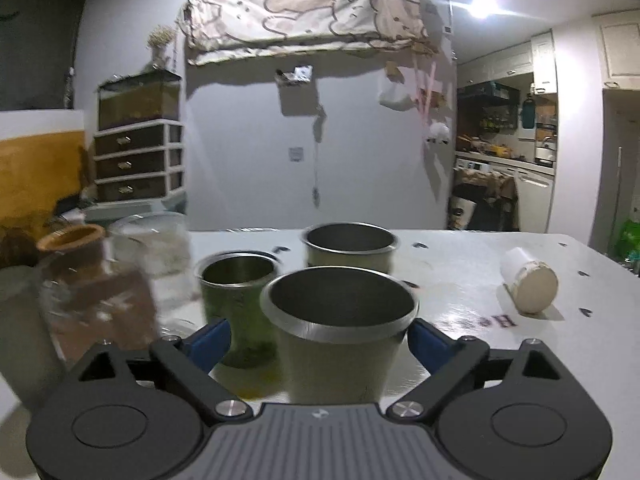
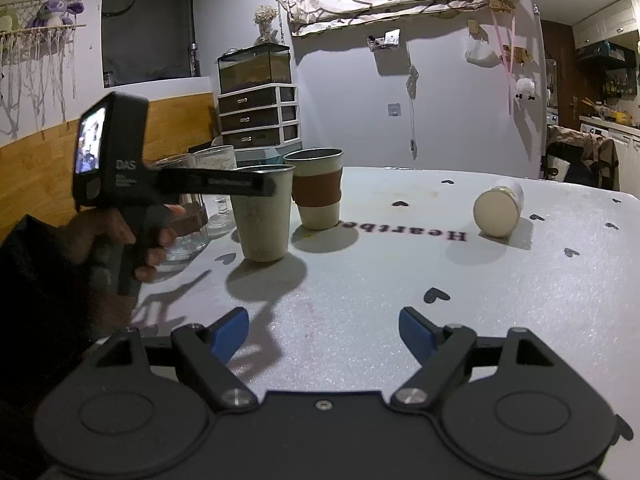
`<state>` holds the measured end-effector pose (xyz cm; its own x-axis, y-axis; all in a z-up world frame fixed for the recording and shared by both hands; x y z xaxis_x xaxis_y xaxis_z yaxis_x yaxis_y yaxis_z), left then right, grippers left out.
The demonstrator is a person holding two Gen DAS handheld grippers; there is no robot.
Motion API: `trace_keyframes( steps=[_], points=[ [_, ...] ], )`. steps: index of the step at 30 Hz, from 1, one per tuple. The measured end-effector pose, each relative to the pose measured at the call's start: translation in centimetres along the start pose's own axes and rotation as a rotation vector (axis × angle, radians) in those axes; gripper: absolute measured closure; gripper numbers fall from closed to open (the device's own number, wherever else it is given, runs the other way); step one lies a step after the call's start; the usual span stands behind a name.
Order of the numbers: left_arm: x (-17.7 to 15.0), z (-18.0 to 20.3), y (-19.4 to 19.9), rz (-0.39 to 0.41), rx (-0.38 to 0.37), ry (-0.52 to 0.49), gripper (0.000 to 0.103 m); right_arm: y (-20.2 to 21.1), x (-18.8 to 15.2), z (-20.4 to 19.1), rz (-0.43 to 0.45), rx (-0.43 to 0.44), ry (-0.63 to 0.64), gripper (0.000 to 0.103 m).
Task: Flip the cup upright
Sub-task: 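Open the left gripper and withdraw it from the upright cup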
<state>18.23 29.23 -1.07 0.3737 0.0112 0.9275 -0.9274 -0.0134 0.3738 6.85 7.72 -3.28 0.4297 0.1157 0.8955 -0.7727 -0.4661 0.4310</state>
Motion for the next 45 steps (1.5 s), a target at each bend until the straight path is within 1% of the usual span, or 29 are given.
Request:
trace_keyframes(
  steps=[1, 3, 4, 5, 6, 11, 15, 21, 27, 28, 30, 31, 34, 36, 42, 45],
  points=[
    [0.0, 0.5, -0.2, -0.003, -0.004, -0.01, 0.008, -0.1, 0.1, 0.0, -0.001, -0.001, -0.002, 0.02],
    [-0.3, 1.3, -0.5, 0.005, 0.002, -0.039, 0.012, -0.1, 0.0, 0.1, -0.003, -0.003, -0.005, 0.02],
    [-0.4, 1.6, -0.5, 0.014, 0.013, -0.049, 0.015, 0.0, 0.0, 0.1, -0.003, -0.003, -0.005, 0.02],
    [-0.4, 1.7, -0.5, 0.024, 0.026, -0.059, 0.022, 0.0, -0.1, 0.2, -0.002, -0.005, -0.006, 0.02],
    [-0.5, 1.7, -0.5, 0.033, 0.037, -0.066, 0.027, 0.1, -0.1, 0.2, -0.001, -0.006, -0.007, 0.02],
    [-0.3, 0.8, -0.4, 0.027, 0.023, -0.033, 0.027, 0.0, -0.1, 0.4, -0.002, -0.011, -0.016, 0.02],
    [-0.3, -0.4, -0.7, 0.033, 0.077, -0.04, 0.027, -0.4, -0.1, 0.3, -0.004, -0.008, -0.018, 0.02],
    [-0.2, -2.5, -0.8, 0.039, 0.138, 0.009, 0.027, -0.6, -0.3, 0.3, -0.006, -0.004, -0.014, 0.02],
    [-0.4, -2.9, -0.4, 0.033, 0.13, 0.024, 0.026, -0.7, -0.4, 0.1, -0.009, -0.002, -0.01, 0.02],
    [-0.4, -3.0, -0.3, 0.027, 0.125, 0.029, 0.025, -0.7, -0.4, 0.1, -0.009, -0.001, -0.009, 0.02],
    [-0.5, -3.2, -0.2, 0.012, 0.115, 0.045, 0.018, -0.8, -0.3, 0.1, -0.007, -0.001, -0.009, 0.02],
    [-0.5, -3.2, 0.0, 0.008, 0.113, 0.051, 0.017, -0.9, -0.3, 0.1, -0.005, -0.003, -0.009, 0.02],
    [-0.4, -3.0, 0.8, -0.003, 0.112, 0.053, 0.015, -0.7, 0.0, 0.1, 0.009, -0.009, -0.008, 0.02],
    [-0.5, -3.0, 1.8, -0.002, 0.111, 0.057, 0.012, -0.5, 0.3, 0.0, 0.022, -0.005, -0.008, 0.02],
    [-0.4, -2.9, 5.1, 0.008, 0.11, 0.062, 0.011, 0.2, 1.4, -0.4, 0.081, 0.003, -0.003, 0.02],
    [-0.4, -2.8, 7.0, 0.016, 0.106, 0.055, 0.01, 0.4, 2.1, -0.7, 0.107, -0.009, 0.007, 0.019]
  ],
)
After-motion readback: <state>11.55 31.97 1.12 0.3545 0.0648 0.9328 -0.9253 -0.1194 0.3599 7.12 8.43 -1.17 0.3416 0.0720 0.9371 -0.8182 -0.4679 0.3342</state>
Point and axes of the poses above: each gripper's, at about its wrist camera, not at the fingertips, and y roughly against the way its jaws point, z to its right, x to its top, the point moved 3 cm from there along -y, roughly the way its jaws point
